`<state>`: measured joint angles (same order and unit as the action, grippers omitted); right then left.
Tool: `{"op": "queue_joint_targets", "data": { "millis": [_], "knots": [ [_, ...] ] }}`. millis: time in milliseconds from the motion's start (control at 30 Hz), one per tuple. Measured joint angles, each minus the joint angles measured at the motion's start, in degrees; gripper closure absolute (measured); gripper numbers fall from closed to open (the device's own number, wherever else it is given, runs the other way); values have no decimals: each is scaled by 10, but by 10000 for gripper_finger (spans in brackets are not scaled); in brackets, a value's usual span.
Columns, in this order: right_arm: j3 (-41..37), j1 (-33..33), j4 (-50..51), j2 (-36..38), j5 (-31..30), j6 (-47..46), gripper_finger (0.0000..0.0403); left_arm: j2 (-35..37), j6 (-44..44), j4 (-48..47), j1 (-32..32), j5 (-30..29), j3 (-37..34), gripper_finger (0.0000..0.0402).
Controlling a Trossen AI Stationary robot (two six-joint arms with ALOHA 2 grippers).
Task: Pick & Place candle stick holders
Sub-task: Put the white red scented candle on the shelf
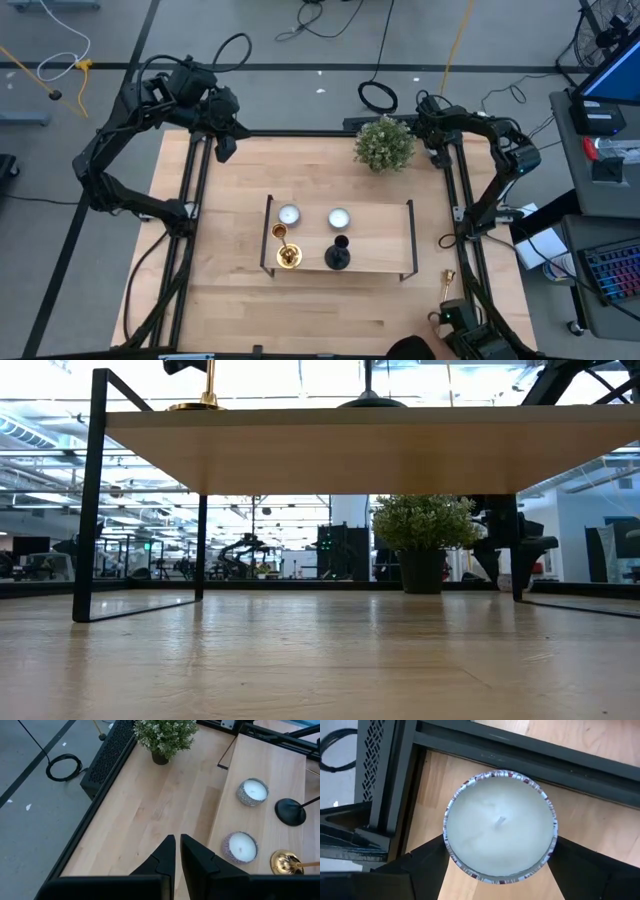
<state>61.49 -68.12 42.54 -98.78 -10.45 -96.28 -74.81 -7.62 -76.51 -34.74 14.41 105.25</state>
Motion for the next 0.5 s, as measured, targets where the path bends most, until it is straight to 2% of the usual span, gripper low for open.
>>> {"op": "queue_joint_targets", "data": {
  "millis": [233,500],
  "knots": [
    [0,-2,-5,0,-1,-65,92,0,3,0,0,0,0,371],
    [0,-13,-9,0,3,-91,92,0,9,0,0,0,0,371]
  ]
}}
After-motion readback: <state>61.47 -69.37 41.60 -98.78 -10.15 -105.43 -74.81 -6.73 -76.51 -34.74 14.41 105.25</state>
